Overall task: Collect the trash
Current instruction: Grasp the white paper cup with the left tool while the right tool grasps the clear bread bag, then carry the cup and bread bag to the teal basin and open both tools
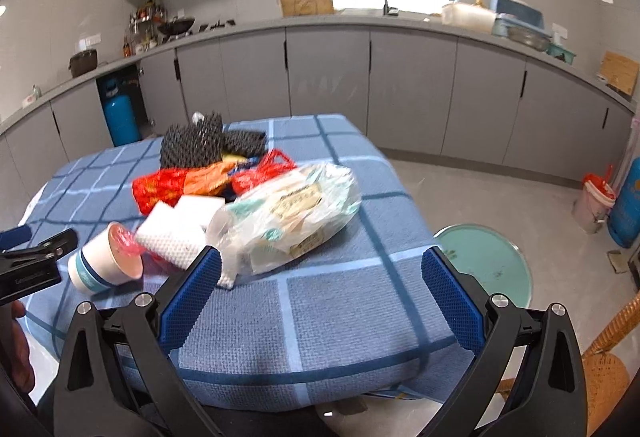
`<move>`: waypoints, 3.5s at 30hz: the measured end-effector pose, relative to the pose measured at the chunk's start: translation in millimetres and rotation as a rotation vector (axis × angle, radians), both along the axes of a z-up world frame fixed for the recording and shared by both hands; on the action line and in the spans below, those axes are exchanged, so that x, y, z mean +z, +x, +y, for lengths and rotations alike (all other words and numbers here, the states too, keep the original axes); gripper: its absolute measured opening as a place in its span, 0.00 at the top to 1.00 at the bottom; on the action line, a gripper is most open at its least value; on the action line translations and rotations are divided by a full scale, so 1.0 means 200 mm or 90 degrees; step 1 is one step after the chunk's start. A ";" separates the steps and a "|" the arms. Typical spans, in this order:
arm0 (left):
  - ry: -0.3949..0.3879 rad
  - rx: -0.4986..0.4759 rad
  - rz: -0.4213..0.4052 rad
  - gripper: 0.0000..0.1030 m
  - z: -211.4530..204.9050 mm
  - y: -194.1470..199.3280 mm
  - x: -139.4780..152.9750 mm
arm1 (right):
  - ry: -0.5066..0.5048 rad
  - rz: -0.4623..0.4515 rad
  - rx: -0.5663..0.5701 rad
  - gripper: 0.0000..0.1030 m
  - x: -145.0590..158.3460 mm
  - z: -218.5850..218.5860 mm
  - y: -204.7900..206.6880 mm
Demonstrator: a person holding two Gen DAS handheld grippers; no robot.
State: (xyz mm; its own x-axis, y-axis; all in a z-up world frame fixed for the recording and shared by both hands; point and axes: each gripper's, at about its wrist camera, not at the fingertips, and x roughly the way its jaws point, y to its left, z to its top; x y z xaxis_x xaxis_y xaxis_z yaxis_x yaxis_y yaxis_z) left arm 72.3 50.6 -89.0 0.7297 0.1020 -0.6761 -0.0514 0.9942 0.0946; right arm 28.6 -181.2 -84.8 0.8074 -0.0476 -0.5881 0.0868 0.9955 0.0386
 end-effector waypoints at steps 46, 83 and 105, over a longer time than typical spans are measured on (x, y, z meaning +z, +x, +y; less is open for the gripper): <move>-0.068 -0.050 0.080 0.25 0.03 0.18 -0.13 | 0.019 0.079 0.039 0.05 -0.22 0.05 0.25; -0.043 -0.139 -0.060 0.25 -0.28 0.45 0.20 | 0.122 0.034 0.042 0.89 -0.03 -0.21 0.49; -0.089 -0.402 -0.031 0.25 -1.48 0.49 0.13 | 0.080 0.062 -0.208 0.89 -0.18 -1.14 0.23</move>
